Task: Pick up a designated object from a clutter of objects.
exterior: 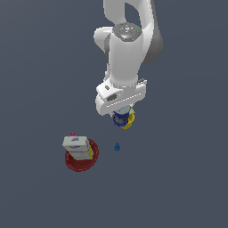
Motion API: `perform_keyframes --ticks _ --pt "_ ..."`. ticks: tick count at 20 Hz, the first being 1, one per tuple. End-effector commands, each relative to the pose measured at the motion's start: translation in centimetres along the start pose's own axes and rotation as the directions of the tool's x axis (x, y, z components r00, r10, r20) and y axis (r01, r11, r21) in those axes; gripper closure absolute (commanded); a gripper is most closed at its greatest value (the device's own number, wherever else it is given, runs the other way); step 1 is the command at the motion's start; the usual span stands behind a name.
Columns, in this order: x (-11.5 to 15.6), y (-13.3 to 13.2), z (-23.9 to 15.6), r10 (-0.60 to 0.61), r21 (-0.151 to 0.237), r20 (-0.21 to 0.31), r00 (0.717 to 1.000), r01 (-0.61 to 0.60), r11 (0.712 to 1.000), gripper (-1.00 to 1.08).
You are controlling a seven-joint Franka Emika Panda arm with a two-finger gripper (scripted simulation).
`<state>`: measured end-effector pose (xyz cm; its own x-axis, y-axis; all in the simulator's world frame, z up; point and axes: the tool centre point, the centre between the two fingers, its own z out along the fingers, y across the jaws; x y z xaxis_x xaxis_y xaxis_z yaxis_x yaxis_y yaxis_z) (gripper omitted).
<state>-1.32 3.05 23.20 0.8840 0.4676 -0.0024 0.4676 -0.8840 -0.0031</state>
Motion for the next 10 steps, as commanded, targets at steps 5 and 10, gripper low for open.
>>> perform_keyframes --ticks 5,10 --pt "-1.7 2.0 -7.0 0.0 -0.001 -0.004 1.0 0.0 1.0 1.08" --pt "-2.7 3.4 -11.5 0.0 -0.001 -0.003 1.0 0.0 1.0 1.08"
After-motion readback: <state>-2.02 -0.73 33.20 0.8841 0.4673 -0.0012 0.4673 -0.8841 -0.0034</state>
